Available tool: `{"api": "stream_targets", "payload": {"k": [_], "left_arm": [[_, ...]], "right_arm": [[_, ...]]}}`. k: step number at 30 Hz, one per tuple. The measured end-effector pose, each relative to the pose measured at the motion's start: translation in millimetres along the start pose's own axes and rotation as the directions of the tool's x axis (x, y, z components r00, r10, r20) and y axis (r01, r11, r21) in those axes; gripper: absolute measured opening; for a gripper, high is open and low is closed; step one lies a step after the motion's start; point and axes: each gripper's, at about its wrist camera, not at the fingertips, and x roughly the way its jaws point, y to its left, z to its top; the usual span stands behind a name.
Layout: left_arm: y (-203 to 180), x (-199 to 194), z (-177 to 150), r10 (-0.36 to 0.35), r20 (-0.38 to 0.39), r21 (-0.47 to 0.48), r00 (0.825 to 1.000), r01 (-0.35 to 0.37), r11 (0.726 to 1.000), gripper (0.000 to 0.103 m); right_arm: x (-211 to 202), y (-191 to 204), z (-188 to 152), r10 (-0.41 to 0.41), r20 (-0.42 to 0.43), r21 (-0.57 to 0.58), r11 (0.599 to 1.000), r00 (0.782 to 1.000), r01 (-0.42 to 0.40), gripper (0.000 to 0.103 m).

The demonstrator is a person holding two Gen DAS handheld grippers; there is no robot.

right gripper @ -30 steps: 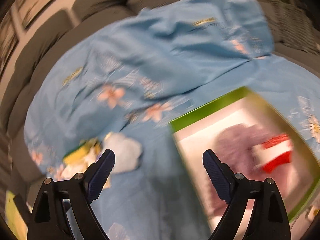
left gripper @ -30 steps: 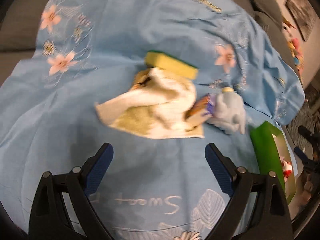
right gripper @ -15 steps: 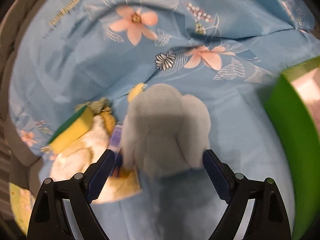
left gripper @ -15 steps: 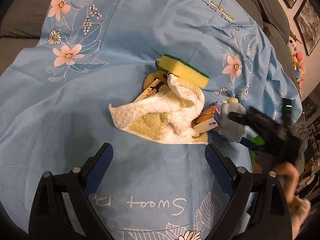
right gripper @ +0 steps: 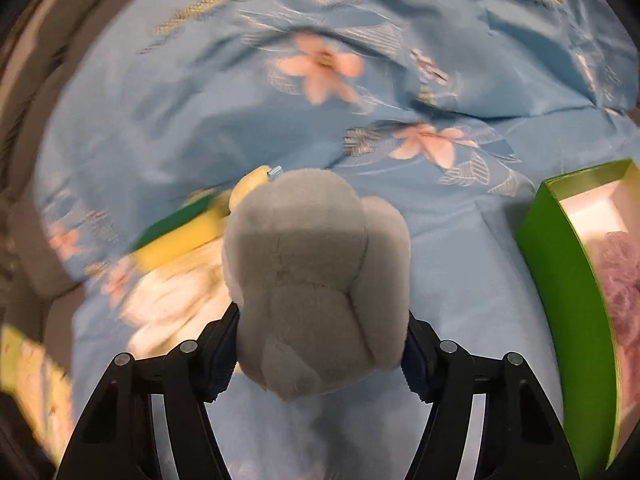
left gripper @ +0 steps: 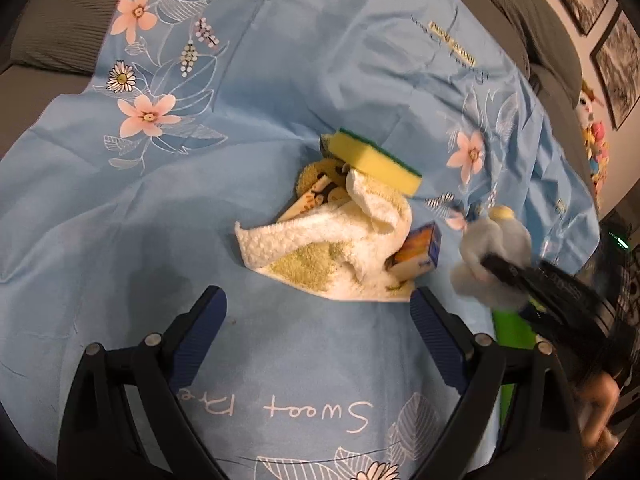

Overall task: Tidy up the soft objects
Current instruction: 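Lift the white plush toy and carry it toward the green box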

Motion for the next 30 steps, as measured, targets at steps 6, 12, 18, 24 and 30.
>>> {"api": "stream_targets", "payload": {"k": [6,12,18,24,30], "left_arm": [[8,-11,3,-0.006,0.035,-0.035,0.999,0.007,0.999,0.093],[16,-12,-3,0.032,0.018,-0.043,0.999,-0.032,0.999,0.093],[15,-5,-15,0.009,-0.037,-0.026,0.999,-0.01,1.0,0.093],[-4,-9,-24,-0.14,-0.07,0.029,0.988,0.143,0.989,0.099],[-37,10,-43,-0.193,-0.164,0.102,0.967,0.212,0.972,0.098]], "right_arm": [[-19,23,-47,0.118,-0.16,-0.089,0.987,0.98,-0.134,0.073],[28,20,-88,0.046,-0.296,-0.125,0.988,0.954,-0.087,0.083],[0,18,-79,0.066,-0.231,-0.17,0.98,0.971,-0.107,0.087],[-41,-9,-63,0.159,-0.13,-0.107,0.979,0.979,-0.173,0.087],[-29,-25,-59,0.223,-0.145,0.028,0.975,0.964,-0.221,0.087]]}}
